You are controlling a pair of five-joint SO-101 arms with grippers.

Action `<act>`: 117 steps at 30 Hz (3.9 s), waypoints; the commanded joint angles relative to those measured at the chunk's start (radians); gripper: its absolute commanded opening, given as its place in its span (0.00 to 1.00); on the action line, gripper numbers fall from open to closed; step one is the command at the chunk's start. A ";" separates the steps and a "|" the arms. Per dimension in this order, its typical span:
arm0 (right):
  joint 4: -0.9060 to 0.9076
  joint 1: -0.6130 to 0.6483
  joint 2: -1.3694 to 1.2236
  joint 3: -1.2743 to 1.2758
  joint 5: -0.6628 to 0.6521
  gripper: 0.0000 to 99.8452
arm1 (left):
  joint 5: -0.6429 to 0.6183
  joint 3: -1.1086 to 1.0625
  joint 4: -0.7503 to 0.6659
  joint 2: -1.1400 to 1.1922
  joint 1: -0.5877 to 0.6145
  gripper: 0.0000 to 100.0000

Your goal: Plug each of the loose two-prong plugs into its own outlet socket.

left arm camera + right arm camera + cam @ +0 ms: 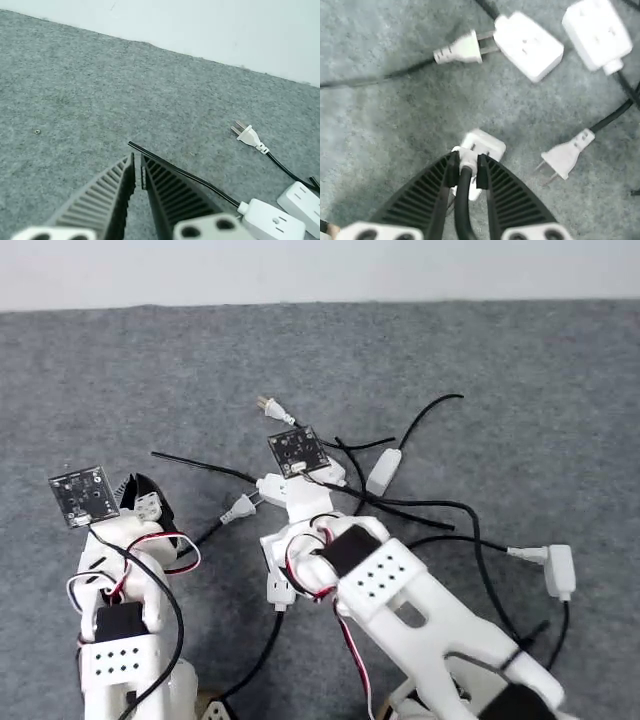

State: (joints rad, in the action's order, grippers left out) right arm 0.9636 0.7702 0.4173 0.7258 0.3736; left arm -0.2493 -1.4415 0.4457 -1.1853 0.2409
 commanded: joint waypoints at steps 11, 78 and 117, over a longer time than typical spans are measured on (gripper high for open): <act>-0.059 -0.041 -0.074 -0.080 0.006 0.01 | -0.003 0.010 -0.029 -0.018 0.005 0.01; -0.254 -0.025 -0.094 0.144 -0.281 0.01 | 0.044 0.004 -0.026 -0.017 0.003 0.01; -0.033 0.145 -0.437 -0.193 -0.095 0.25 | 0.046 0.008 -0.020 -0.017 0.008 0.01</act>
State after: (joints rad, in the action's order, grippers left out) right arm 0.9037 0.9221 0.0123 0.6383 0.2739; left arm -0.2110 -1.4415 0.4457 -1.1853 0.2409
